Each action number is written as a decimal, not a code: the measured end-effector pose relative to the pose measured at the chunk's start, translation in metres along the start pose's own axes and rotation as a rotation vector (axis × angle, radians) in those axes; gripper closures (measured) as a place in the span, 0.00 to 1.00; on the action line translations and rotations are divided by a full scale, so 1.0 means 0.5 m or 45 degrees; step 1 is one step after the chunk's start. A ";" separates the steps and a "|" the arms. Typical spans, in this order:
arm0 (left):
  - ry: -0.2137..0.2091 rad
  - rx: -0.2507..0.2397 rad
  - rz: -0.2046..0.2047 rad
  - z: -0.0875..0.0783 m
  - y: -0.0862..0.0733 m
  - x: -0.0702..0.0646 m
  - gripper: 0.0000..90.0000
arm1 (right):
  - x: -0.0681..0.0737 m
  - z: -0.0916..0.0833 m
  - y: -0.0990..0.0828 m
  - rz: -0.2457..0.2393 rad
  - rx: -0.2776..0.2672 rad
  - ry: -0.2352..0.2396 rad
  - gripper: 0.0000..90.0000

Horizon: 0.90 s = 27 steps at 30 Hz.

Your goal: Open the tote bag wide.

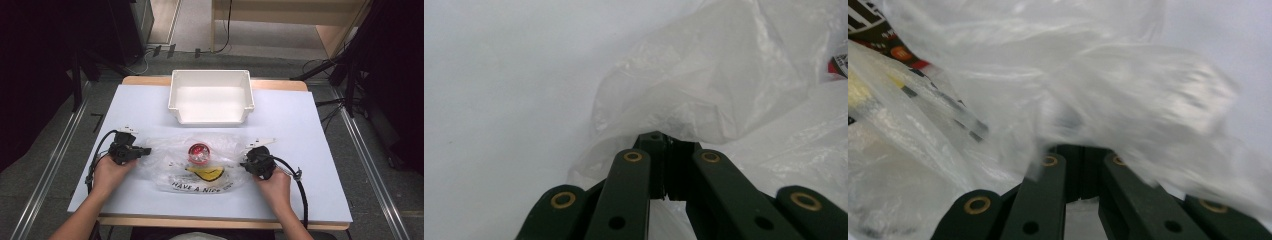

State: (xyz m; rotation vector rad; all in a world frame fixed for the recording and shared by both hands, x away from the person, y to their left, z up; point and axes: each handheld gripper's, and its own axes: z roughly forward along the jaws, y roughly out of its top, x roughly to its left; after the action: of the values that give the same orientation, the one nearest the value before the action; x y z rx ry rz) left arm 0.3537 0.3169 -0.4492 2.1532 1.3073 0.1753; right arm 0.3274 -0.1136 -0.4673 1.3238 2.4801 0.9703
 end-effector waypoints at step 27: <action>0.050 -0.008 -0.043 -0.003 0.008 0.027 1.00 | -0.023 -0.031 -0.030 0.036 0.029 -0.053 1.00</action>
State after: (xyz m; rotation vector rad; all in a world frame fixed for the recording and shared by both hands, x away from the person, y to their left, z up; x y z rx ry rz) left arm 0.3632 0.3275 -0.4482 2.1306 1.3629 0.2090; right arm 0.3176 -0.1360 -0.4661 1.3756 2.4552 0.9134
